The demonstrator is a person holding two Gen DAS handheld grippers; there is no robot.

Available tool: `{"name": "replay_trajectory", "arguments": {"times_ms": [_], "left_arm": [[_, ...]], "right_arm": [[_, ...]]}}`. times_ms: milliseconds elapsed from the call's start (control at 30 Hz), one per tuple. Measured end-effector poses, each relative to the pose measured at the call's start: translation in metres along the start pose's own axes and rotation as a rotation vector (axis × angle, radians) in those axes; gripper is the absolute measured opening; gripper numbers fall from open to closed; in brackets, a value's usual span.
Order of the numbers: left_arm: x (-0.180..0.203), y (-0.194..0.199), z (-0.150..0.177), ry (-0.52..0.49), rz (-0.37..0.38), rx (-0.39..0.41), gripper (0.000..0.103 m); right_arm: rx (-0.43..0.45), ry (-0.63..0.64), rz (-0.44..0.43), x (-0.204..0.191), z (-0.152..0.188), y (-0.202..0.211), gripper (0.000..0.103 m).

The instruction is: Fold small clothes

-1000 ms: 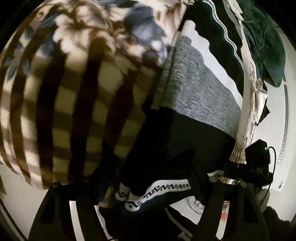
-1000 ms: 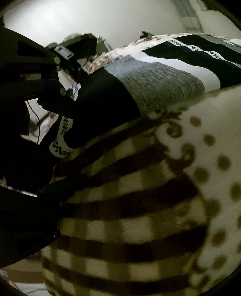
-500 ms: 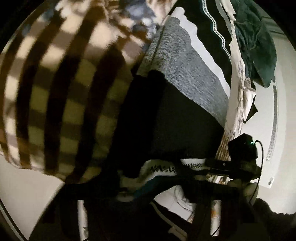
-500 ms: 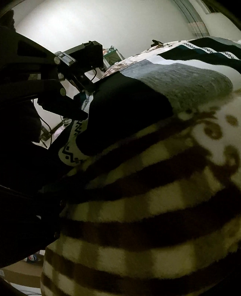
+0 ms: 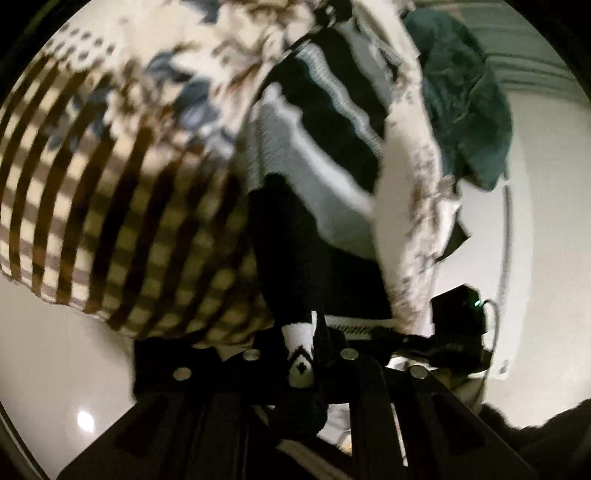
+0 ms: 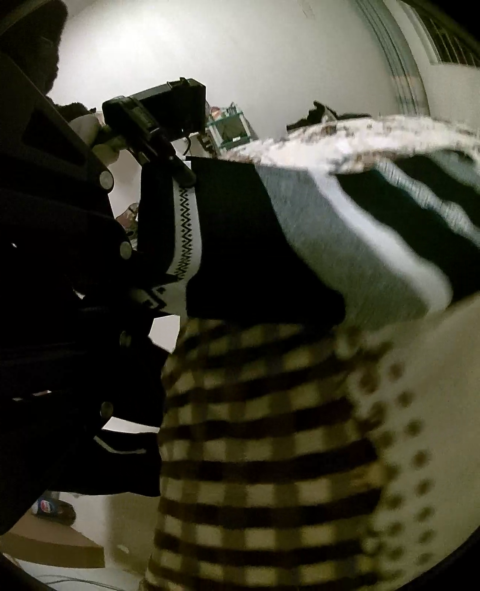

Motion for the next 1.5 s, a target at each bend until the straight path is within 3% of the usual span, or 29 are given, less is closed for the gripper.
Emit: {"name": "replay_trajectory", "arguments": {"times_ms": [133,200,267,400,567,733,800,833,867,900,933,967,1033,1100,1200,1333,1400,1500], "left_arm": [[0.028,0.025,-0.038,0.037,0.114,0.078,0.009],[0.043,0.031,-0.068,0.046,0.174,0.121,0.009],[0.058,0.035,-0.100,0.023,0.185,0.158,0.009],[0.101,0.035,-0.188,-0.045,0.231,0.231,0.009],[0.123,0.019,-0.295,-0.075,0.201,0.247,0.009],[0.125,-0.003,-0.393,-0.057,0.135,0.242,0.010],[0.117,-0.017,-0.422,-0.007,0.125,0.204,0.013],[0.109,-0.026,-0.439,0.037,0.138,0.182,0.021],[0.105,-0.028,-0.448,0.060,0.153,0.181,0.039],[0.102,-0.027,-0.453,0.072,0.175,0.195,0.052],[0.100,-0.023,-0.454,0.073,0.195,0.211,0.072],[0.098,-0.018,-0.454,0.068,0.207,0.231,0.073],[0.091,-0.010,-0.451,0.065,0.216,0.243,0.073],[0.082,0.001,-0.437,0.053,0.199,0.255,0.073],[0.071,0.016,-0.408,0.004,0.106,0.286,0.073],[0.037,0.015,-0.330,0.022,0.022,0.255,0.073],[0.024,0.003,-0.295,0.071,0.024,0.223,0.073],[0.017,-0.021,-0.257,0.131,0.097,0.178,0.081]], "right_arm": [[0.069,0.033,-0.049,-0.029,-0.013,0.044,0.008],[0.124,0.065,-0.059,-0.052,-0.034,0.068,0.008],[0.173,0.089,-0.077,-0.077,-0.061,0.083,0.008],[0.302,0.149,-0.068,-0.130,-0.139,0.113,0.008],[0.426,0.148,-0.047,-0.167,-0.254,0.142,0.008],[0.481,0.120,0.001,-0.188,-0.363,0.151,0.008],[0.479,0.110,0.009,-0.195,-0.400,0.150,0.008],[0.472,0.091,0.013,-0.196,-0.420,0.148,0.010],[0.472,0.058,0.009,-0.195,-0.439,0.147,0.012],[0.477,0.032,-0.003,-0.193,-0.453,0.148,0.014],[0.472,0.024,-0.015,-0.191,-0.458,0.145,0.026],[0.475,0.019,-0.032,-0.191,-0.465,0.145,0.048],[0.513,0.034,-0.024,-0.188,-0.464,0.150,0.067],[0.517,0.048,0.013,-0.180,-0.457,0.153,0.067],[0.503,0.061,0.084,-0.165,-0.437,0.153,0.070],[0.432,0.087,0.190,-0.138,-0.404,0.143,0.088],[0.381,0.108,0.234,-0.126,-0.396,0.135,0.094],[0.328,0.138,0.265,-0.115,-0.390,0.125,0.101]]}}
Point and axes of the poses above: each gripper's, at about its wrist camera, not at the fingertips, and y roughly against the way its jaws point, x to its right, z to its underside, the point moved 5 cm from there along -y, roughly the way its jaws point, and after that the axes turned 4 degrees about -x, right-handed, at the moved point
